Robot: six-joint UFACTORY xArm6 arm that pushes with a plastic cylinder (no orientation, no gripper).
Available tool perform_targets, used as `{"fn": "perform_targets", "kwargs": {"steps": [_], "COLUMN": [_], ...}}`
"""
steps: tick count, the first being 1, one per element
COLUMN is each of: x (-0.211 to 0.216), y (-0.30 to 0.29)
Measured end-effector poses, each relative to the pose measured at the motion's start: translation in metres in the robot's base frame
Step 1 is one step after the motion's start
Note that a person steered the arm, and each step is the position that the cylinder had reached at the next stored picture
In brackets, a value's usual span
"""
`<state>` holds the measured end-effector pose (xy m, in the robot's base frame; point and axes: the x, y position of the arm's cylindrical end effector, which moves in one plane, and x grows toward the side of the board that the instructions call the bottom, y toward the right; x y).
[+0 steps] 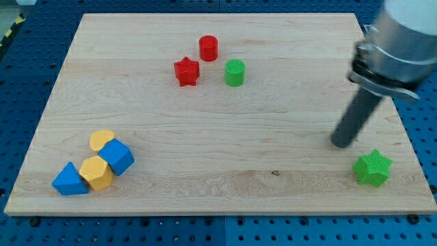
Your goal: Move the green circle to the top left of green star
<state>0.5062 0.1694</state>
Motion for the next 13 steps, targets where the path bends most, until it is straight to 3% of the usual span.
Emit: {"fn": "perform_targets", "kwargs": {"steps": [1, 3, 5, 6, 8, 12, 13], "x": [-0.041, -0.064, -0.147, -0.152, -0.150, -0.116, -0.089], "y": [-0.067, -0.207, -0.240, -0.240, -0.177, -0.064, -0.051]}}
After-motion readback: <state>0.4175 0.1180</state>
